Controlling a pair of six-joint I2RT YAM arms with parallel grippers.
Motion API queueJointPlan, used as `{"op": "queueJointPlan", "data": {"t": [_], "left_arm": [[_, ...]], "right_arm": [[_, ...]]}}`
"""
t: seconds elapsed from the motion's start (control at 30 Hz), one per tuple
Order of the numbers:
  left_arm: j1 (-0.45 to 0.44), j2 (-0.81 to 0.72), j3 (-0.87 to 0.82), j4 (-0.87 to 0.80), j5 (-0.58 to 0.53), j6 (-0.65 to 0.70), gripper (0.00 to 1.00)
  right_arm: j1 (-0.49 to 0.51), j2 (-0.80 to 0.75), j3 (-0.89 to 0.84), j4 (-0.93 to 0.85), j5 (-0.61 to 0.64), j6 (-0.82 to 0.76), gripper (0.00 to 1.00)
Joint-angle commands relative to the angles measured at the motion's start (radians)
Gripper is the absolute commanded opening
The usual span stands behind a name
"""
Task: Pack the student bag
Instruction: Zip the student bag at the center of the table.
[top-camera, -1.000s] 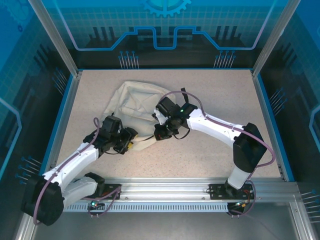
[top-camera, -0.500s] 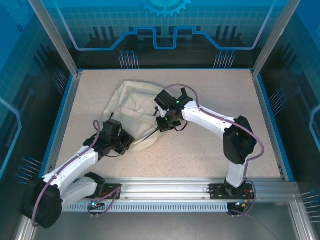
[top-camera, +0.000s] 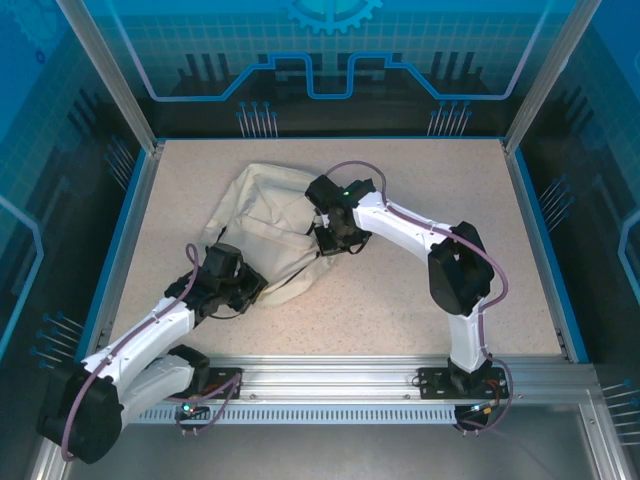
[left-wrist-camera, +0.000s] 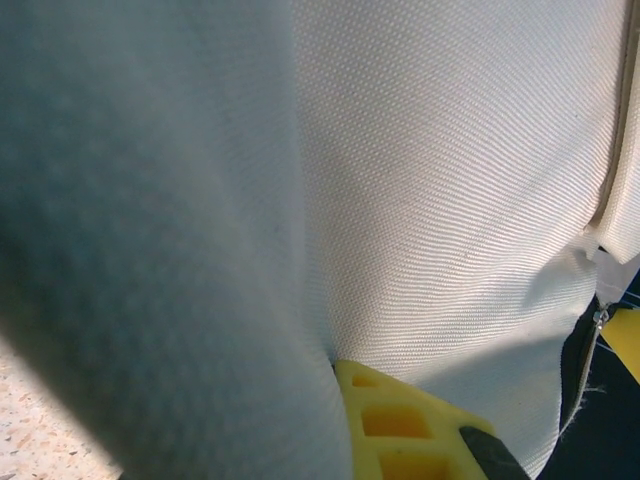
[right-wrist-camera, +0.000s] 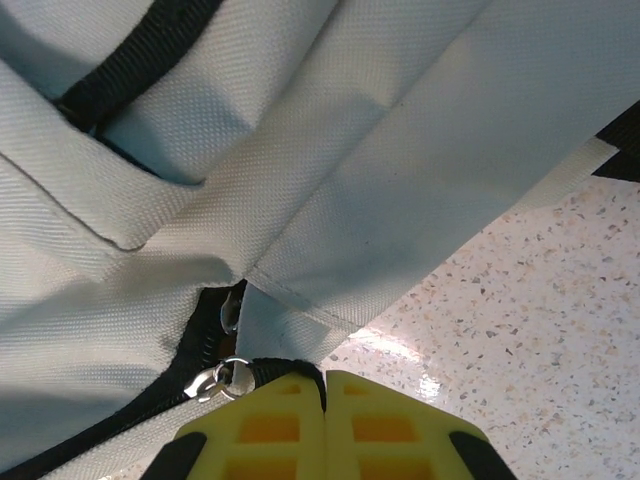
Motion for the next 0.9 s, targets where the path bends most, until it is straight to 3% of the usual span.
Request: {"op": "queueJointPlan", "data": {"t": [0.0, 0.07, 0.13, 0.17, 0.47, 0.67, 0.7, 0.77, 0.87], "left_arm": [[-0.001, -0.003, 0.016, -0.193, 0.009, 0.068, 0.16], [-0.001, -0.007, 0.067, -0.237, 0.003, 0.100, 0.44], [-0.001, -0.004, 0.118, -0.276, -0.001, 0.140, 0.60], [-0.001, 0.000, 0.147, -0.300, -0.003, 0.159, 0.63], [-0.001, 0.054, 0.390, -0.418, -0.037, 0.384, 0.76], [-0.005, 0.160, 0.489, -0.371, -0.040, 0.444, 0.78], [-0.010, 0.180, 0.503, -0.358, -0.035, 0.449, 0.78], [-0.036, 0.236, 0.548, -0.328, -0.023, 0.470, 0.78], [-0.110, 0.341, 0.641, -0.307, -0.047, 0.495, 0.77]], "right_arm": [[-0.084, -0.015, 0.000, -0.049, 0.162, 0.026, 0.00], [-0.093, -0.052, -0.047, -0.035, 0.133, 0.027, 0.00], [-0.108, -0.089, -0.101, -0.023, 0.113, 0.028, 0.00], [-0.118, -0.112, -0.139, -0.016, 0.106, 0.029, 0.00], [-0.268, -0.313, -0.465, 0.044, 0.081, 0.016, 0.00], [-0.394, -0.402, -0.556, 0.071, 0.036, -0.005, 0.00], [-0.400, -0.420, -0.559, 0.073, 0.025, -0.005, 0.03], [-0.412, -0.465, -0.558, 0.084, -0.016, -0.010, 0.27], [-0.431, -0.533, -0.550, 0.109, -0.064, -0.012, 0.52]]}}
